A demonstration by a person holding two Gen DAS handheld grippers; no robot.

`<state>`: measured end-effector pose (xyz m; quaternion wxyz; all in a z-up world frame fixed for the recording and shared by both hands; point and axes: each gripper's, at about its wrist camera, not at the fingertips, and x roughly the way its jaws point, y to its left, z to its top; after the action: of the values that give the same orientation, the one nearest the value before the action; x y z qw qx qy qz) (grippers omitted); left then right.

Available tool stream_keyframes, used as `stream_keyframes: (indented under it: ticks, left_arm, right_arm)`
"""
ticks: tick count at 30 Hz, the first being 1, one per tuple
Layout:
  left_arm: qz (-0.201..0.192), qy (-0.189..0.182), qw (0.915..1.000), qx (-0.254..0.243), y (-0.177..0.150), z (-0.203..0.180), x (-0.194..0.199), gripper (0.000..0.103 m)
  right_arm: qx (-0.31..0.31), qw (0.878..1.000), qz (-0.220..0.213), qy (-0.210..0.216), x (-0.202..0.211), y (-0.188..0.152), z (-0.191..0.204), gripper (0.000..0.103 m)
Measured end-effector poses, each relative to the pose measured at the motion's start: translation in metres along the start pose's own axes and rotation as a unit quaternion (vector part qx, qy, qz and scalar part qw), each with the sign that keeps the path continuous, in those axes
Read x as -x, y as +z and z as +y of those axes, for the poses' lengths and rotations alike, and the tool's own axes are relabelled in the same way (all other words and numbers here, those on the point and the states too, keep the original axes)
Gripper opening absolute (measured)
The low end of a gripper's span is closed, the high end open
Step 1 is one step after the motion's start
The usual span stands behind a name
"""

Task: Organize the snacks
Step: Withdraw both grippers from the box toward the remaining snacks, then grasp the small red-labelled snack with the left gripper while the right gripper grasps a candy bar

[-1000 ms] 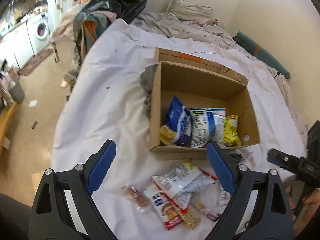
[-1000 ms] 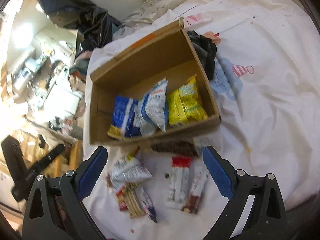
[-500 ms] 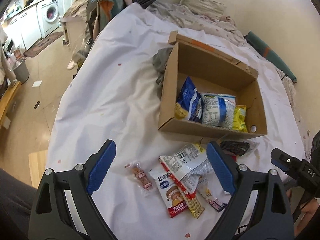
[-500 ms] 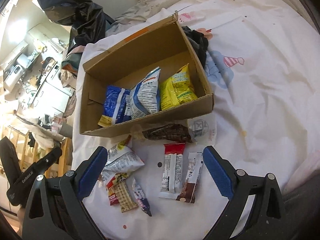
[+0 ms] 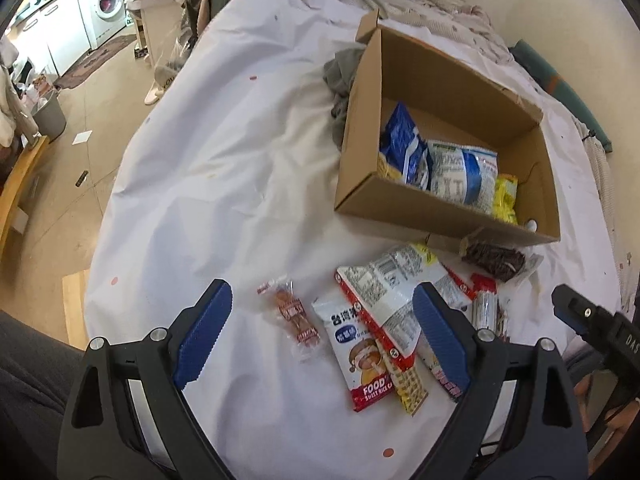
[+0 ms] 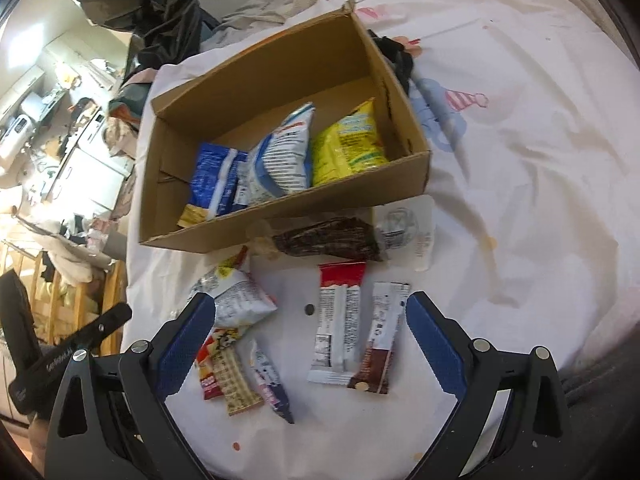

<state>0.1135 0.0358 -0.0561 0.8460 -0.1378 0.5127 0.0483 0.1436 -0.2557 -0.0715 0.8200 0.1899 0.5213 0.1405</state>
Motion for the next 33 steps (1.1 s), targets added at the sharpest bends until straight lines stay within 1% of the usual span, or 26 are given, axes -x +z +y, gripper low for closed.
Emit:
stream_keyframes:
  ticks: [4, 6, 9, 10, 11, 13, 14, 18, 20, 21, 22, 23, 24, 25, 26, 28, 30, 33]
  left_arm:
    - [0.019, 0.002, 0.9996, 0.022, -0.004, 0.007, -0.009, 0.090]
    - [0.040, 0.007, 0.9987, 0.032, -0.007, 0.011, -0.017, 0.090]
    - [0.077, 0.004, 0.9964, 0.034, -0.013, 0.012, -0.032, 0.090]
    - [0.087, 0.005, 0.9957, 0.033, -0.015, 0.011, -0.036, 0.085]
    - [0.096, 0.005, 0.9948, 0.034, -0.018, 0.011, -0.040, 0.074]
    - [0.117, -0.001, 0.9924, 0.037, -0.024, 0.010, -0.048, 0.064]
    - [0.124, -0.003, 0.9913, 0.044, -0.025, 0.012, -0.051, 0.063]
    - [0.112, 0.021, 0.9901, 0.082, -0.019, 0.025, -0.054, 0.063]
    - [0.111, 0.021, 0.9878, 0.108, -0.015, 0.033, -0.061, 0.061]
    - [0.123, 0.017, 0.9847, 0.123, -0.014, 0.036, -0.069, 0.056]
    - [0.133, 0.010, 0.9826, 0.129, -0.013, 0.037, -0.075, 0.045]
    - [0.145, 0.002, 0.9808, 0.130, -0.013, 0.036, -0.081, 0.042]
    - [0.145, 0.006, 0.9815, 0.125, -0.013, 0.034, -0.082, 0.039]
    - [0.142, 0.014, 0.9836, 0.110, -0.012, 0.030, -0.081, 0.025]
    - [0.143, 0.018, 0.9847, 0.098, -0.012, 0.026, -0.081, 0.019]
    - [0.140, 0.023, 0.9864, 0.083, -0.013, 0.022, -0.077, 0.016]
    - [0.129, 0.034, 0.9885, 0.071, -0.013, 0.019, -0.071, 0.015]
    - [0.097, 0.064, 0.9916, 0.056, -0.011, 0.015, -0.057, 0.015]
  right_arm:
    - [-0.020, 1.000, 0.004, -0.001, -0.003, 0.002, -0.007, 0.098]
    - [-0.026, 1.000, 0.005, -0.002, -0.004, 0.003, -0.009, 0.098]
    - [-0.030, 1.000, 0.007, -0.003, -0.005, 0.003, -0.010, 0.098]
    - [-0.031, 0.999, 0.007, -0.003, -0.004, 0.003, -0.011, 0.098]
    - [-0.031, 0.999, 0.006, -0.003, -0.004, 0.003, -0.011, 0.098]
    - [-0.033, 0.999, 0.004, -0.002, -0.002, 0.003, -0.012, 0.098]
    - [-0.034, 0.999, 0.004, -0.001, -0.002, 0.003, -0.012, 0.098]
    - [-0.038, 0.999, 0.003, 0.000, -0.001, 0.003, -0.014, 0.098]
    - [-0.039, 0.999, 0.003, -0.001, -0.001, 0.004, -0.014, 0.098]
    - [-0.038, 0.999, 0.004, -0.002, -0.001, 0.004, -0.013, 0.098]
    - [-0.038, 0.999, 0.004, -0.001, -0.001, 0.005, -0.013, 0.098]
    - [-0.039, 0.999, 0.004, -0.001, -0.001, 0.005, -0.013, 0.098]
    - [-0.039, 0.999, 0.004, -0.001, -0.001, 0.005, -0.014, 0.098]
    - [-0.039, 0.999, 0.003, -0.001, -0.001, 0.005, -0.014, 0.098]
    - [-0.041, 0.999, 0.003, -0.001, -0.001, 0.005, -0.014, 0.098]
    - [-0.048, 0.999, 0.003, 0.002, -0.001, 0.005, -0.017, 0.098]
    - [-0.064, 0.998, 0.008, 0.010, -0.003, 0.006, -0.022, 0.098]
    - [-0.085, 0.996, 0.024, 0.013, -0.009, 0.005, -0.029, 0.098]
